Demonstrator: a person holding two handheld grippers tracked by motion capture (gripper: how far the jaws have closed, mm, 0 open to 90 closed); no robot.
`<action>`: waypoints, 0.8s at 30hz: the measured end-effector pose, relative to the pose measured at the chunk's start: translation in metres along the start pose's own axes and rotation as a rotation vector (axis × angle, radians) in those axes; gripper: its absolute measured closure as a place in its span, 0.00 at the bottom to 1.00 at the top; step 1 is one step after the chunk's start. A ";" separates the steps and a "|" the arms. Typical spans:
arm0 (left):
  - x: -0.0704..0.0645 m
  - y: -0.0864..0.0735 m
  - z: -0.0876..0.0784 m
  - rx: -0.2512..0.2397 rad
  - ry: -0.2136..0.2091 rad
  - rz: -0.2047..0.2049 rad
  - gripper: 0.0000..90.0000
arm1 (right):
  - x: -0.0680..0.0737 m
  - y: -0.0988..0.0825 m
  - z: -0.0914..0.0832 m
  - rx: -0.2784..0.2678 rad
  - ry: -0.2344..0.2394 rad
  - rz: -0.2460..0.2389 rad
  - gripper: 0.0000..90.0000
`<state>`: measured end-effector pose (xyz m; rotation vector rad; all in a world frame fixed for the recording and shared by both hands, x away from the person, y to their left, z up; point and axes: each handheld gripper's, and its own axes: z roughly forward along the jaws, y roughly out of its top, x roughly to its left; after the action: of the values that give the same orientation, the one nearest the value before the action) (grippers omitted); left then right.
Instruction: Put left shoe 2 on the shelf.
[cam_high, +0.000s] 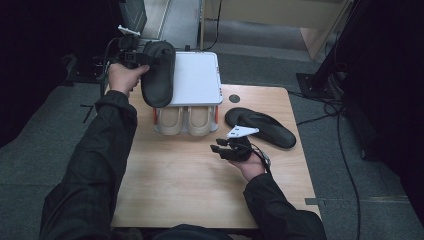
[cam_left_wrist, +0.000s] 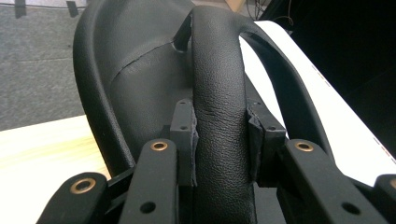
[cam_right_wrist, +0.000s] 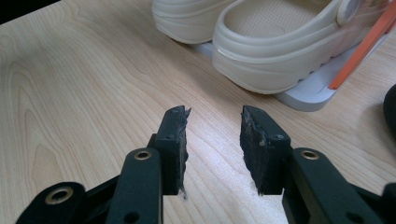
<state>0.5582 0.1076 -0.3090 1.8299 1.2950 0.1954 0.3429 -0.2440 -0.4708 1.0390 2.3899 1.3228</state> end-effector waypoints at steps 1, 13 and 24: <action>-0.001 0.000 0.002 0.003 -0.005 -0.002 0.76 | 0.000 0.000 0.000 0.000 0.001 0.002 0.69; -0.010 0.001 0.026 0.028 -0.012 0.007 0.75 | -0.001 -0.003 -0.005 -0.001 -0.014 0.013 0.69; -0.012 0.001 0.032 0.040 -0.003 0.023 0.75 | -0.005 -0.005 -0.009 -0.008 -0.030 0.017 0.69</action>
<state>0.5711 0.0803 -0.3242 1.8792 1.2844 0.1801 0.3395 -0.2546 -0.4706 1.0720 2.3575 1.3125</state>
